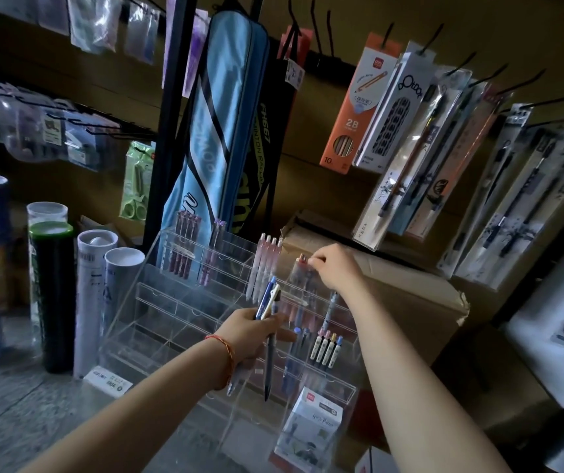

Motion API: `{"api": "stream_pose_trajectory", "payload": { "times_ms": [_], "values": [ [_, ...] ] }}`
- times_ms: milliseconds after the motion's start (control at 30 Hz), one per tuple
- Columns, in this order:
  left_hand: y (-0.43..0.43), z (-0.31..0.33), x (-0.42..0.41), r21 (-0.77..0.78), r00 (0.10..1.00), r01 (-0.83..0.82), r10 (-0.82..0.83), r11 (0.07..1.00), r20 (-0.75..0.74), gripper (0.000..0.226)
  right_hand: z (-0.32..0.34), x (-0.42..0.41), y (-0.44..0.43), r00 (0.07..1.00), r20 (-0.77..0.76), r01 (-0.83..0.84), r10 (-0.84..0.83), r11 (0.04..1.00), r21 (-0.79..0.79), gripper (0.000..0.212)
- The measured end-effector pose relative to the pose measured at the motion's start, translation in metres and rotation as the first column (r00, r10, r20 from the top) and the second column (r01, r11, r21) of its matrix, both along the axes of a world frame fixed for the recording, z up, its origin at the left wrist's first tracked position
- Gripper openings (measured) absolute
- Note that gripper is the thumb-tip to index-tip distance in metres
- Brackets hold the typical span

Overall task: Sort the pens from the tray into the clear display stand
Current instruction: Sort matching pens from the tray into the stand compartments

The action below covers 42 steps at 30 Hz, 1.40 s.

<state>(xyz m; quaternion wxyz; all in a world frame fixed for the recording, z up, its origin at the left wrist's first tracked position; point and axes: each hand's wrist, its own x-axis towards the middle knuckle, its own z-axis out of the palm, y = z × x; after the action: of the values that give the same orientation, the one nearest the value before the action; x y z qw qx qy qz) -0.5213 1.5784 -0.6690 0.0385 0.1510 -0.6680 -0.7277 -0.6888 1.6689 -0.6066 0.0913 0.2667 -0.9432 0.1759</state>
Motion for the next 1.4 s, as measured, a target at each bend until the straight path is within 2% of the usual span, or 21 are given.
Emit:
{"api": "stream_pose_trajectory", "payload": {
  "times_ms": [67, 167, 233, 267, 333, 400, 433, 500, 667, 733, 800, 867, 900, 967, 1033, 1067, 1133, 1267, 1400],
  "values": [
    [-0.003, 0.004, 0.003, 0.019, 1.000, 0.016, -0.016, 1.000, -0.008, 0.022, 0.006, 0.001, 0.001, 1.000, -0.027, 0.007, -0.009, 0.998, -0.060, 0.024],
    [-0.007, 0.011, 0.007, 0.132, 0.995, 0.064, -0.053, 0.989, -0.079, 0.028, 0.036, 0.016, 0.007, 0.998, -0.068, -0.007, -0.014, 0.952, -0.305, 0.025],
    [-0.008, 0.016, 0.008, 0.193, 0.988, 0.105, -0.079, 0.976, -0.135, 0.027, 0.058, 0.033, 0.012, 0.990, 0.056, -0.099, 0.128, 0.929, -0.357, 0.022],
    [-0.008, 0.018, 0.009, 0.206, 0.984, 0.119, -0.087, 0.971, -0.157, 0.026, 0.065, 0.045, 0.014, 0.952, 0.188, -0.167, 0.243, 0.922, -0.350, 0.022],
    [-0.009, 0.019, 0.007, 0.218, 0.978, 0.130, -0.088, 0.967, -0.189, 0.021, 0.068, 0.069, 0.017, 0.777, 0.466, -0.282, 0.423, 0.896, -0.344, 0.023],
    [-0.010, 0.020, 0.007, 0.208, 0.977, 0.128, -0.087, 0.970, -0.195, 0.021, 0.062, 0.082, 0.014, 0.620, 0.596, -0.361, 0.510, 0.860, -0.361, 0.021],
    [-0.010, 0.021, 0.008, 0.203, 0.977, 0.126, -0.086, 0.971, -0.194, 0.023, 0.058, 0.084, 0.012, 0.596, 0.597, -0.392, 0.536, 0.844, -0.366, 0.020],
    [-0.011, 0.022, 0.011, 0.189, 0.980, 0.115, -0.081, 0.975, -0.179, 0.025, 0.051, 0.086, 0.007, 0.605, 0.554, -0.419, 0.571, 0.821, -0.388, 0.017],
    [-0.009, 0.023, 0.016, 0.164, 0.986, 0.098, -0.074, 0.982, -0.149, 0.024, 0.038, 0.080, 0.008, 0.579, 0.532, -0.348, 0.617, 0.778, -0.523, 0.022],
    [-0.008, 0.020, 0.016, 0.181, 0.988, 0.094, -0.069, 0.979, -0.136, 0.024, 0.036, 0.079, 0.010, 0.563, 0.538, -0.353, 0.628, 0.770, -0.531, 0.019],
    [-0.006, 0.017, 0.013, 0.195, 0.994, 0.051, -0.031, 0.979, -0.107, 0.026, 0.037, 0.080, 0.012, 0.590, 0.525, -0.360, 0.614, 0.781, -0.510, 0.015],
    [-0.006, 0.015, 0.009, 0.138, 0.996, -0.061, 0.070, 0.989, -0.057, 0.032, 0.045, 0.075, 0.015, 0.693, 0.449, -0.282, 0.564, 0.786, -0.551, 0.013],
    [-0.007, 0.014, 0.007, 0.101, 0.992, -0.116, 0.120, 0.988, -0.036, 0.033, 0.049, 0.069, 0.017, 0.775, 0.375, -0.215, 0.509, 0.770, -0.601, 0.014],
    [-0.007, 0.013, 0.003, 0.087, 0.986, -0.168, 0.168, 0.982, 0.002, 0.036, 0.057, 0.056, 0.022, 0.929, 0.172, -0.103, 0.328, 0.675, -0.730, 0.014],
    [-0.008, 0.014, 0.003, 0.123, 0.985, -0.173, 0.170, 0.977, 0.034, 0.039, 0.058, 0.042, 0.025, 0.993, -0.042, -0.099, 0.113, 0.570, -0.816, 0.010],
    [-0.009, 0.015, 0.003, 0.145, 0.985, -0.169, 0.165, 0.975, 0.040, 0.040, 0.056, 0.035, 0.025, 0.992, -0.121, -0.115, 0.026, 0.556, -0.823, 0.009],
    [-0.011, 0.018, 0.004, 0.193, 0.987, -0.159, 0.156, 0.968, 0.033, 0.040, 0.046, 0.026, 0.022, 0.979, -0.194, -0.117, -0.060, 0.613, -0.781, 0.010],
    [-0.008, 0.023, 0.004, 0.170, 0.995, -0.099, 0.099, 0.980, 0.011, 0.034, 0.026, 0.018, 0.016, 0.992, -0.104, -0.014, -0.067, 0.777, -0.629, 0.015],
    [0.003, 0.027, 0.005, 0.182, 0.999, -0.032, 0.034, 0.983, -0.007, 0.034, 0.014, 0.019, 0.010, 0.997, -0.075, -0.016, -0.019, 0.895, -0.446, 0.014]
  ]
}}
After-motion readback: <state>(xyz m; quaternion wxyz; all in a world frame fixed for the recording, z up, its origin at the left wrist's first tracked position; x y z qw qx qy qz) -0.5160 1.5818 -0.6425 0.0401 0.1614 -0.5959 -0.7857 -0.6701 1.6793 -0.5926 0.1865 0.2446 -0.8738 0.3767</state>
